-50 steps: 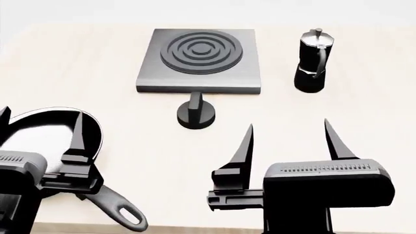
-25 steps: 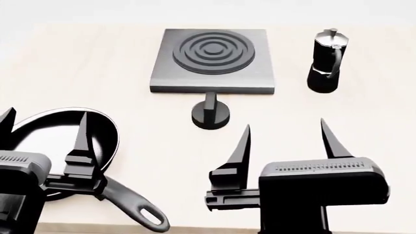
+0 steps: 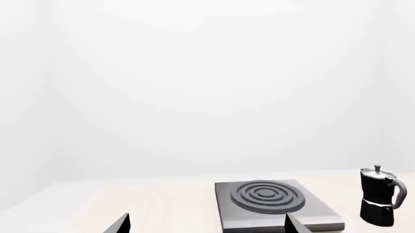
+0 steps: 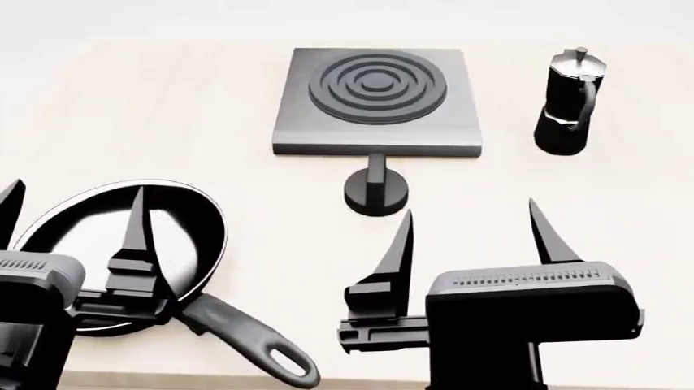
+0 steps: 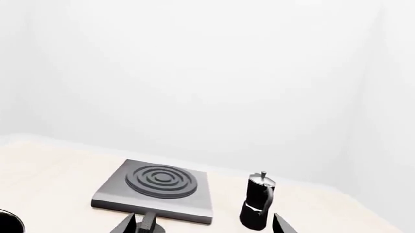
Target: Turn on the stove.
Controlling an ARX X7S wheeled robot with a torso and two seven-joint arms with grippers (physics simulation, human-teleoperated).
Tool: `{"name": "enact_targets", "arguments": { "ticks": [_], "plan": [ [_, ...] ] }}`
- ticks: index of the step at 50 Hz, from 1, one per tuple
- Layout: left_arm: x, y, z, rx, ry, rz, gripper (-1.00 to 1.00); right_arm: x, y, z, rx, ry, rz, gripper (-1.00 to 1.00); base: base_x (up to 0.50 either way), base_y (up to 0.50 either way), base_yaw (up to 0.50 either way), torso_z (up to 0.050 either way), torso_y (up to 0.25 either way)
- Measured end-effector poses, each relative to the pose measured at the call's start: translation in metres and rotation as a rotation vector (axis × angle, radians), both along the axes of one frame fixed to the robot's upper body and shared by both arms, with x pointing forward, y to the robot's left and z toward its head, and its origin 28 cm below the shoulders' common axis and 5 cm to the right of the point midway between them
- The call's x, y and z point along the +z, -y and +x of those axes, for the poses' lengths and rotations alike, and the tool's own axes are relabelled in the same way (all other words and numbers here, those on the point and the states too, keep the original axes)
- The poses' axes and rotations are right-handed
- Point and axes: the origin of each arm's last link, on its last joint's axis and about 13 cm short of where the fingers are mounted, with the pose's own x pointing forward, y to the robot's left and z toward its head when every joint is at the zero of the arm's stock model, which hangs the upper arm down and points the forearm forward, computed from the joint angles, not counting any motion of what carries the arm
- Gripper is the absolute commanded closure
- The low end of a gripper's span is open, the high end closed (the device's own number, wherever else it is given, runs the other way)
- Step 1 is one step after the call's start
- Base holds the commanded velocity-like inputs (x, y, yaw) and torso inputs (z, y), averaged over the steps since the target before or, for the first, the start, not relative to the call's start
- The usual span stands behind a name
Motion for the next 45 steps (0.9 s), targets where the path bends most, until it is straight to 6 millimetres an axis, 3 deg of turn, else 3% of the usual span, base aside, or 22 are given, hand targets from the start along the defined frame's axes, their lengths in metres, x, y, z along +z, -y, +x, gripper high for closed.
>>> {"name": "enact_targets", "arguments": {
  "ticks": [45],
  "plan": [
    [-0.0007,-0.0003,0.0004,0.008,-0.001,0.006,-1.0,-0.0011,-0.0029,0.0003,0.029,-0.001,-0.008,-1.0,0.0,0.1,0.0,0.0,0.0]
  ]
}}
